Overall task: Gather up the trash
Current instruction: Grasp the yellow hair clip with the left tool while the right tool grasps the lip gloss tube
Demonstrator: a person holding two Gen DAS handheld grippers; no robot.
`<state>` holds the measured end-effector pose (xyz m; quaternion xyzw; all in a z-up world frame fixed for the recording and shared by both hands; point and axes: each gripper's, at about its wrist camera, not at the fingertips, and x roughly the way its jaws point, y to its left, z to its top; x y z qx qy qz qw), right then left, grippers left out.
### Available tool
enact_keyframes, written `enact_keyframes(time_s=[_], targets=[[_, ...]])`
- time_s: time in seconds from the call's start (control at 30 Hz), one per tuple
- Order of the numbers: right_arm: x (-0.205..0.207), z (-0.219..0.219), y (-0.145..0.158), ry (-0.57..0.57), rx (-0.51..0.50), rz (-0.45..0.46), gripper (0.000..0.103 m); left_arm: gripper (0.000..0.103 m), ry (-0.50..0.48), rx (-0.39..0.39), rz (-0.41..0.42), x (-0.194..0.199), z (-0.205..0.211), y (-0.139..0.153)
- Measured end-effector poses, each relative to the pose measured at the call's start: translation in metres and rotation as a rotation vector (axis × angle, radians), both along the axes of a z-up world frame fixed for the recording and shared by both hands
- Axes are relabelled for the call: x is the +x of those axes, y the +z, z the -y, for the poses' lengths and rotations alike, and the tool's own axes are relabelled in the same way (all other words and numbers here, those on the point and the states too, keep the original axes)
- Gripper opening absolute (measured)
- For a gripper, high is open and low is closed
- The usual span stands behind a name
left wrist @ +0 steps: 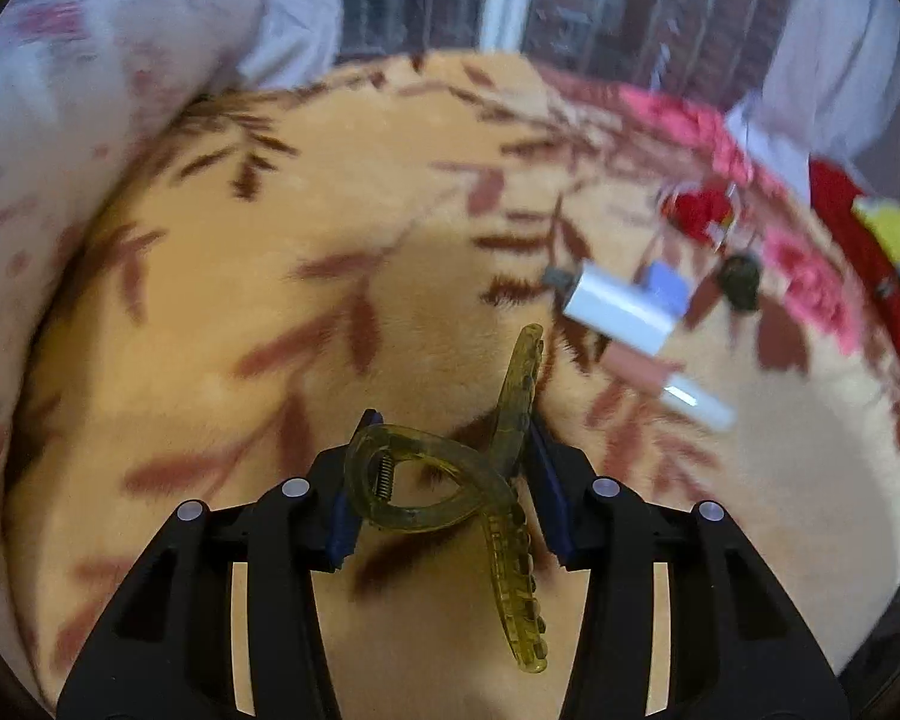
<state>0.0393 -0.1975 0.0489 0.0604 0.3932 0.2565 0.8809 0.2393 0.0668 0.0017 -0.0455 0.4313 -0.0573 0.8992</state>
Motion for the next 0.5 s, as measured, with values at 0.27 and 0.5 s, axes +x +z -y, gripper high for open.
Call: enact_keyframes(time_s=[0.27,0.5], targets=[[0.154,-0.073,-0.011,0.218,-0.238,0.005,0.088,0.046,0.066,0.005,0.222,-0.109,0.002,0.037],[0.237,-0.129,-0.05,0.325,-0.416,-0.065,0.063,0.046,0.109,-0.064,0.226,-0.14,-0.017,0.031]])
